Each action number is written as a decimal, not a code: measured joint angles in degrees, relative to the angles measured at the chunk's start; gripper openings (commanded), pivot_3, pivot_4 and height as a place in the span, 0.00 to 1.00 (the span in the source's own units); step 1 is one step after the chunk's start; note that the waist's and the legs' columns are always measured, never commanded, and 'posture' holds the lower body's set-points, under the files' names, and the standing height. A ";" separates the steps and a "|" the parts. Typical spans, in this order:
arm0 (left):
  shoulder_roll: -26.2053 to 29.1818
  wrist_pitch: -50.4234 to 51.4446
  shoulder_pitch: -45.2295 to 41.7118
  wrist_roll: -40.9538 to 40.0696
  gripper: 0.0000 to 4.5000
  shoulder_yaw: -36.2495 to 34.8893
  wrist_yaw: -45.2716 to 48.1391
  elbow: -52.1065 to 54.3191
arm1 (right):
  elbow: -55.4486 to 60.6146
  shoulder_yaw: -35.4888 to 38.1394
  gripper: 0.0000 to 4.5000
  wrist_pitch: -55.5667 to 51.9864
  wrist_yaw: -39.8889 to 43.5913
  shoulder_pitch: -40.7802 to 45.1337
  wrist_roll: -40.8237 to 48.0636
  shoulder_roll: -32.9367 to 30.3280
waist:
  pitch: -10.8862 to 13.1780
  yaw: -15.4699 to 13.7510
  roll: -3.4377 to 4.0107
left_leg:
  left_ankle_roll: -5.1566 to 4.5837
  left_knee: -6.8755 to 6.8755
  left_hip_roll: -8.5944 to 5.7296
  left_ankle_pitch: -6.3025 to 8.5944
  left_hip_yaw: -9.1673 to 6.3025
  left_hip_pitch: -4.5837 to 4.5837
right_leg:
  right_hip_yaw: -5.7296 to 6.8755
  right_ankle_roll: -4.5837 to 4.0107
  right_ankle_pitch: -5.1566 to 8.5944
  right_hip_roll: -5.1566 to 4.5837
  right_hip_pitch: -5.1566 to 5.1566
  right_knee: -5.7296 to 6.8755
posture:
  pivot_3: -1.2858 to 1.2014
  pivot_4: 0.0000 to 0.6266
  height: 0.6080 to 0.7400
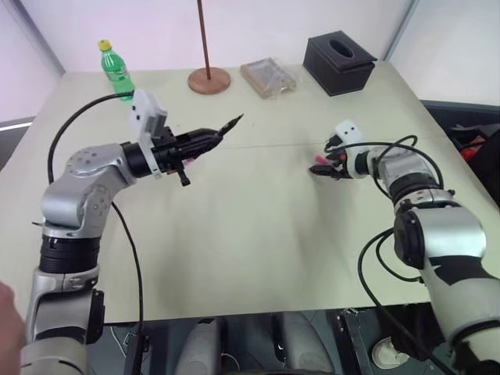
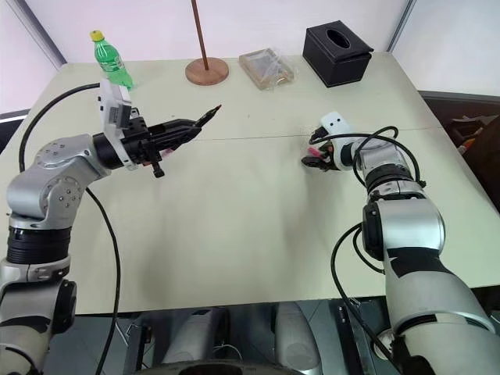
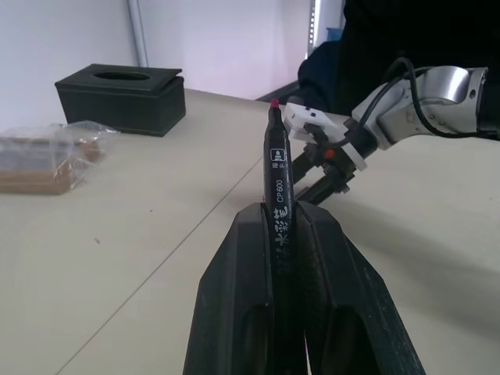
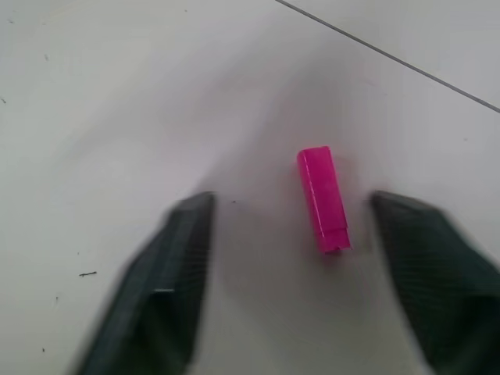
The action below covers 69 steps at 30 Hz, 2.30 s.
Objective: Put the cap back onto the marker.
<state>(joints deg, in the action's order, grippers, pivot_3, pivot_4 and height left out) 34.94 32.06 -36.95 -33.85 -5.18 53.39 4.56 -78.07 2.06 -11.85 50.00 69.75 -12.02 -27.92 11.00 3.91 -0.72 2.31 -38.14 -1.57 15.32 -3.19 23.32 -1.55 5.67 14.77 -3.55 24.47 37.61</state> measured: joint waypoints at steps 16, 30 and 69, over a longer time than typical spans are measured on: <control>0.27 -0.09 -0.98 0.77 0.00 0.04 0.78 -0.11 | 0.04 -0.72 0.01 0.90 -0.41 0.05 -0.42 -0.05 | 0.00 0.01 0.00 | 0.01 0.00 0.00 0.00 0.00 0.00 | 0.00 0.00 0.00 0.00 0.00 0.00 | 0.52 0.24 1.00; 8.93 -10.36 -14.63 10.50 0.00 8.47 23.01 -23.29 | 11.19 -12.52 0.01 15.47 23.28 5.86 -5.40 -9.40 | 0.03 0.00 0.05 | -0.06 0.01 -0.21 0.03 0.00 0.04 | 0.04 0.01 0.01 0.01 0.05 -0.04 | 0.52 0.24 1.00; -10.09 -31.46 -28.39 23.29 0.00 15.20 33.95 -49.50 | 63.88 -15.47 0.01 -8.54 30.43 -11.25 10.72 -11.09 | 0.03 -1.49 0.04 | -0.24 -0.16 -0.25 0.12 -0.05 0.11 | 0.07 0.01 0.01 -0.03 0.16 0.28 | 0.52 0.24 1.00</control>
<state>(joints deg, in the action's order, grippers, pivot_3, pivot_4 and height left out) 24.85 0.60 -65.34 -10.56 10.02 87.34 -44.95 -14.19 -13.41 -20.38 80.43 58.50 -1.30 -39.01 11.03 2.42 -0.68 2.07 -38.30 -1.82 15.45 -3.24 23.43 -1.48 5.68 14.79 -3.58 24.63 37.89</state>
